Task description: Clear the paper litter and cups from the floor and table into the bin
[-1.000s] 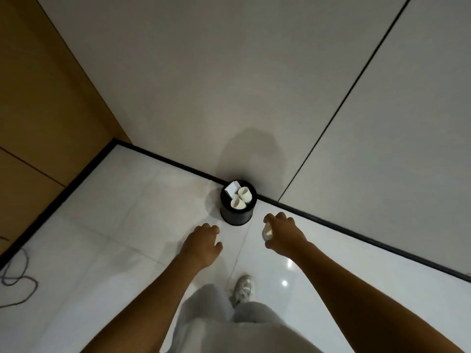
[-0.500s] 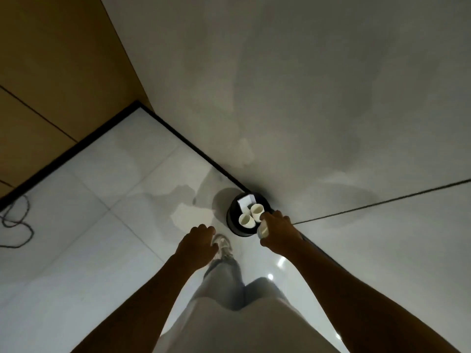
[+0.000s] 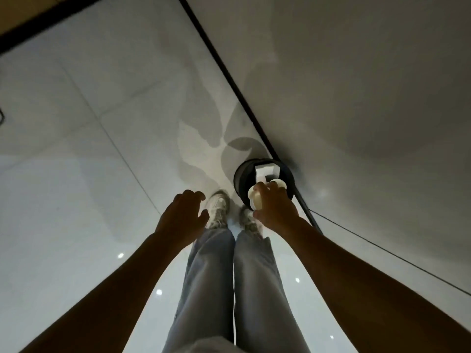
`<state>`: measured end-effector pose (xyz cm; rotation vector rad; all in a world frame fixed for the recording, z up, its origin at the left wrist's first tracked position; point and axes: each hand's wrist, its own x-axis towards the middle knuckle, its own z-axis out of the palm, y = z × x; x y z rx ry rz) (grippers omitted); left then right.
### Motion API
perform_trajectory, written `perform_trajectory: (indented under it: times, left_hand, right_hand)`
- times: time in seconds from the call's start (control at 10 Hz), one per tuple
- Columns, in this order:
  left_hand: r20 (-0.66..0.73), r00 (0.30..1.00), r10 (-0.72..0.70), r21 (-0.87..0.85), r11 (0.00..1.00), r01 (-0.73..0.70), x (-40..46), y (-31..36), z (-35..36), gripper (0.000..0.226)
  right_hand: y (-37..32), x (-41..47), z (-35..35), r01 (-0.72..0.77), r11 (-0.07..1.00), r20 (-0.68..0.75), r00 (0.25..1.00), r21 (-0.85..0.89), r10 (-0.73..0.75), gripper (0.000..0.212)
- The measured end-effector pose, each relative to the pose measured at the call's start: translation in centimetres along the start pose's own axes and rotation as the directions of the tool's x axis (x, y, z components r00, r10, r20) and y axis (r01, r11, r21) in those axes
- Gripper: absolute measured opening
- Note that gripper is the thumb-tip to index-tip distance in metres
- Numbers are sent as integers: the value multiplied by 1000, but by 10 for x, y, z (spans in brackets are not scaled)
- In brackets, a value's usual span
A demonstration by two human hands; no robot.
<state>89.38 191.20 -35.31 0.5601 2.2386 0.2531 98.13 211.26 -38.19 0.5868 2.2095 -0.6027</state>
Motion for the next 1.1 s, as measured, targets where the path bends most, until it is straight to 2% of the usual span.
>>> perform_trajectory:
  times: [0.3,0.6,0.8,0.9,1.0,1.1]
  left_hand:
    - [54,997,47,41,998,-49,103,-37,120,40]
    - [80,997,18,38,999,-21,128,-65,179,48]
    - [42,999,-11,3,1000,11,126,-78,178,44]
    - [42,998,-42,6,999,41,115,-79,168,42]
    - [-25,998,-61,-22,998,60,97,-71,145,41]
    - [-13,998,-67,23,997,67,66,-57,110,40]
  right_hand:
    - [49,142,92,14,965,107,994,-260,14,66]
    - [68,186,153,119,876,179,983,-467,-38,62]
    - [78,186,148,184,819,259,965,-544,-44,68]
    - [72,171,138,189,830,267,962,-524,-51,74]
    - [57,150,116,187,858,224,971,-478,-87,75]
    - [35,118,83,222,870,229,965,-441,-131,72]
